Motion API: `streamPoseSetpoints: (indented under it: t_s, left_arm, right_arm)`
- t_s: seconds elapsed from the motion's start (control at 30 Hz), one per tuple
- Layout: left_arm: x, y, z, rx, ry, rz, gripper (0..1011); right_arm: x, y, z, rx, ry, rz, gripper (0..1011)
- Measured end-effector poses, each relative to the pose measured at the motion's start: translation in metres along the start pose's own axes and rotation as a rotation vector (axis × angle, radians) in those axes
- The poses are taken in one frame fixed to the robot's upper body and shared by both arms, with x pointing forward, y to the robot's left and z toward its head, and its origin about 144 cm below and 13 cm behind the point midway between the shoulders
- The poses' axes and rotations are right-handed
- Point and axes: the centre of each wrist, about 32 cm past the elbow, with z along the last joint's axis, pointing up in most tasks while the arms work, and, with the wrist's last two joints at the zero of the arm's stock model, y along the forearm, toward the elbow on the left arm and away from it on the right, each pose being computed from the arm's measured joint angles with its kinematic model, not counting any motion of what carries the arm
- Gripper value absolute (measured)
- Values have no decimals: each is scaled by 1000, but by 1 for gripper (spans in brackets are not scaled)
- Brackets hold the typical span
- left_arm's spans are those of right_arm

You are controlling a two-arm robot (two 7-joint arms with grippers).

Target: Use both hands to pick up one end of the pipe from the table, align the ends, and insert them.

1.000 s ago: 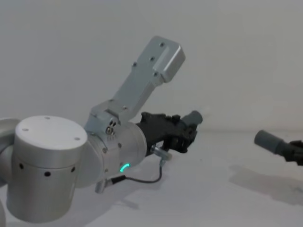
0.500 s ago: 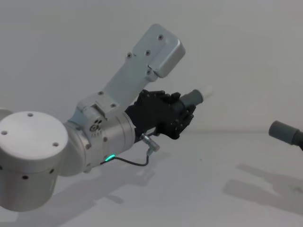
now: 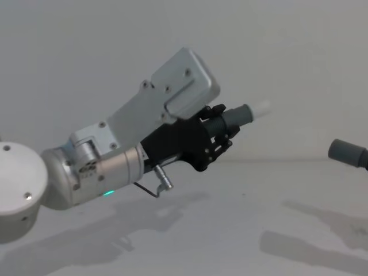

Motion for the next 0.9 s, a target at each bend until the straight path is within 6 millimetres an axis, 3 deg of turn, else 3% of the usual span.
streamPoseSetpoints:
  t_s: [0.5,0.9]
  left_arm:
    - [21,19,-23,-142,-307,-162,368]
    - [34,30,-37,-197,-532,-220,368]
  right_arm:
    - [-6,-5,11,33,-224,-76,279]
    - [-6,-10,21,46,-391,-20,279]
